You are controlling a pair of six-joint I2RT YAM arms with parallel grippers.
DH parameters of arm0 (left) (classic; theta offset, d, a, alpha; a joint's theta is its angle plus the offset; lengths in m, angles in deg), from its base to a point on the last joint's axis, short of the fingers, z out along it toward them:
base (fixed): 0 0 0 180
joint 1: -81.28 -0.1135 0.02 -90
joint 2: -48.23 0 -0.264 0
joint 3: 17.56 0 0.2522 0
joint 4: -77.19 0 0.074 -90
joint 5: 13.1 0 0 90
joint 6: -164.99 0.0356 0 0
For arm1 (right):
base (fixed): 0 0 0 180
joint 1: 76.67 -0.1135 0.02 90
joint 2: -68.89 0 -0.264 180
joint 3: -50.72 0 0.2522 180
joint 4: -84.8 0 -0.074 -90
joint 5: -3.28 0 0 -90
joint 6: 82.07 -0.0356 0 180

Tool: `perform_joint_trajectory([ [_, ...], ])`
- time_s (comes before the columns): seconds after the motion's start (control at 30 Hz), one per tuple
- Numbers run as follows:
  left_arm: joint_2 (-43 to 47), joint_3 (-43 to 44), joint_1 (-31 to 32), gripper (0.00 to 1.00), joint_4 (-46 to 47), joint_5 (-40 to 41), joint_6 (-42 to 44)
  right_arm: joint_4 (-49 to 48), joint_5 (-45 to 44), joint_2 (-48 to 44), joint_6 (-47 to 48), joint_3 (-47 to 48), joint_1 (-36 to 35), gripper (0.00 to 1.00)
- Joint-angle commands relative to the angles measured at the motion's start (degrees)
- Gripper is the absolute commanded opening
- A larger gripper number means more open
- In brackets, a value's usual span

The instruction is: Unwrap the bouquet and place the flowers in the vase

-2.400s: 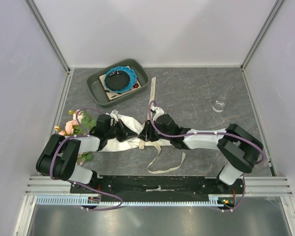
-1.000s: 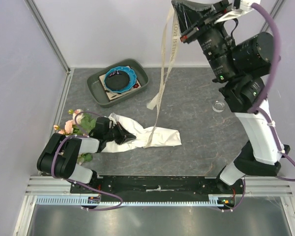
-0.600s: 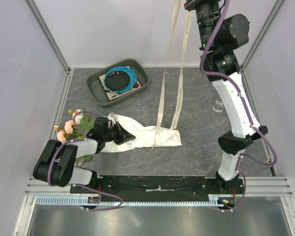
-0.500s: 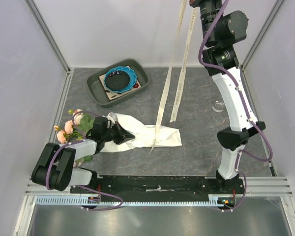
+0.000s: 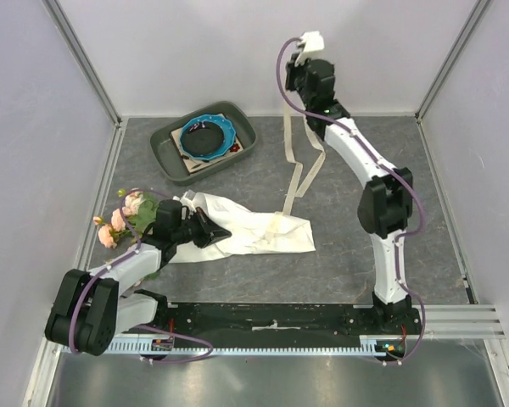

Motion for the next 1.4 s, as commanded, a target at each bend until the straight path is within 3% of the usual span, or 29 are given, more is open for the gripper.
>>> perform_joint_trajectory([
  [0.0,2.6,2.7,-0.2,0.05,-2.3,0.6,2.7,5.9,3.5,5.9,-4.0,-0.7,0.1,0.0],
  [0.13,2.6,3.0,-0.2,0.05,-2.8,0.7,2.9,13.2,4.7,11.5,-8.7,0.1,0.0,0.04],
  [0.23,2.2,3.1,-0.2,0.06,-2.8,0.5,3.1,22.6,4.7,16.6,-9.1,6.9,0.2,0.27],
  [0.27,2.0,3.1,-0.2,0.05,-2.8,0.4,3.1,25.8,4.2,18.2,-8.9,9.7,0.2,0.55],
  [0.3,1.9,3.0,-0.2,0.06,-2.7,0.5,3.2,29.3,3.3,19.6,-8.7,15.4,0.2,0.64],
  [0.37,2.0,2.6,-0.2,0.06,-2.7,0.6,3.2,39.5,1.5,21.6,-8.0,18.8,0.2,0.78],
  [0.5,1.8,2.2,-0.1,0.06,-2.0,0.3,2.9,45.2,-3.0,10.8,-6.5,3.3,0.9,0.98],
  [0.6,1.5,2.6,-0.1,0.06,-2.1,0.1,3.0,44.4,0.2,3.9,-6.5,-10.6,2.0,0.98],
  [0.7,1.1,2.8,-0.1,0.06,-1.9,-0.4,3.1,41.7,0.4,0.8,-6.0,-18.5,2.0,0.98],
  [0.83,0.8,2.6,-0.1,0.06,-1.9,-0.6,3.4,39.3,-2.3,0.4,-6.9,-23.4,2.0,0.98],
  [0.97,1.5,1.5,-0.1,0.06,-1.4,-0.2,2.9,35.2,3.3,0.6,-9.2,-28.5,2.0,0.98],
  [1.17,1.3,1.5,-0.1,0.06,-1.4,-0.2,3.1,26.1,5.1,-1.4,-14.0,-34.4,1.7,0.97],
  [1.37,0.3,2.6,0.1,0.06,-1.4,-0.2,3.1,22.9,-2.5,2.4,-14.2,-31.5,0.2,0.69],
])
